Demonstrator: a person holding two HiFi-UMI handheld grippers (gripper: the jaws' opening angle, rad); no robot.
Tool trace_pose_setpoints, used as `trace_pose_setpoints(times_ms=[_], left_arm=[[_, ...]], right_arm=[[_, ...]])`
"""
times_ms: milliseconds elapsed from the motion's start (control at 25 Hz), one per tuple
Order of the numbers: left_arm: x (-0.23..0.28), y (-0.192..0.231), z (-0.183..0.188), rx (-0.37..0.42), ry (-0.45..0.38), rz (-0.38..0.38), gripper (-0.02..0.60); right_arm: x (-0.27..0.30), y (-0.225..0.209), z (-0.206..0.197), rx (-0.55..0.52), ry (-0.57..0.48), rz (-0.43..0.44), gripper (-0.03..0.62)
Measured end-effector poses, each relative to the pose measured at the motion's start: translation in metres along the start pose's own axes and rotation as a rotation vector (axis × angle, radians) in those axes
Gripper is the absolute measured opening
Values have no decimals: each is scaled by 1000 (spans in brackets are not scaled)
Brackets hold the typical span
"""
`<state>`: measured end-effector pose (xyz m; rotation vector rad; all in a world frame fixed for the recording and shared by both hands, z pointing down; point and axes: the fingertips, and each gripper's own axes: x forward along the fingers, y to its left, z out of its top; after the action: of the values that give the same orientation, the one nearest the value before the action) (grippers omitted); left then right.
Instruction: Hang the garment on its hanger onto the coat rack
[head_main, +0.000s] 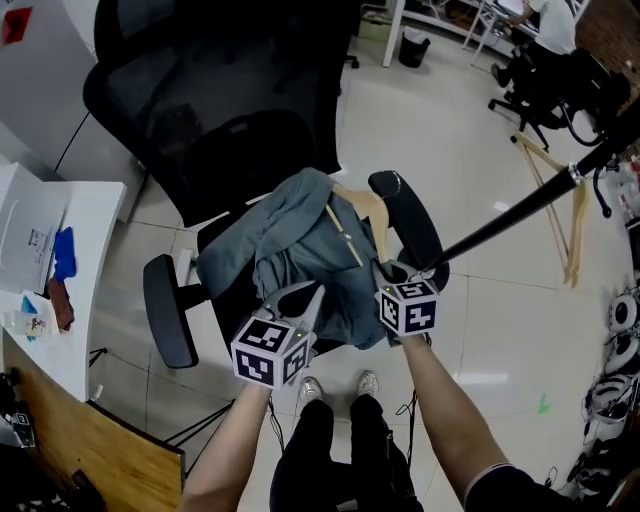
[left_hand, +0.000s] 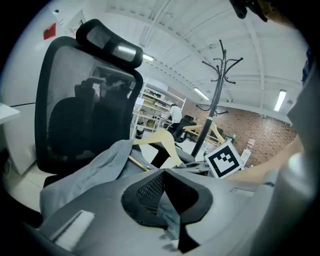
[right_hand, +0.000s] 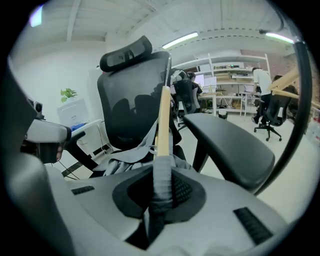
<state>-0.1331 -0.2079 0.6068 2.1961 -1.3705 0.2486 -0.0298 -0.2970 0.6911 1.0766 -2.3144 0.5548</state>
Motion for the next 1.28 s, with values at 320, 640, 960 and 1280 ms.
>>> trace_pose_setpoints(times_ms=[320, 640, 960, 1280], left_arm=[[-26, -8, 46, 44, -62, 11, -3], [-46, -33, 103, 99, -136, -17, -3], [-65, -77, 189, 226, -236, -90, -3], [-77, -157, 255, 341, -309, -235, -3]], right_arm=[[-50, 23, 69, -60, -86, 62, 37], [-121, 33, 132, -100, -170, 89, 37], [-206, 29, 196, -159, -272, 49, 35], [-317, 19, 245, -203, -387, -25, 35]])
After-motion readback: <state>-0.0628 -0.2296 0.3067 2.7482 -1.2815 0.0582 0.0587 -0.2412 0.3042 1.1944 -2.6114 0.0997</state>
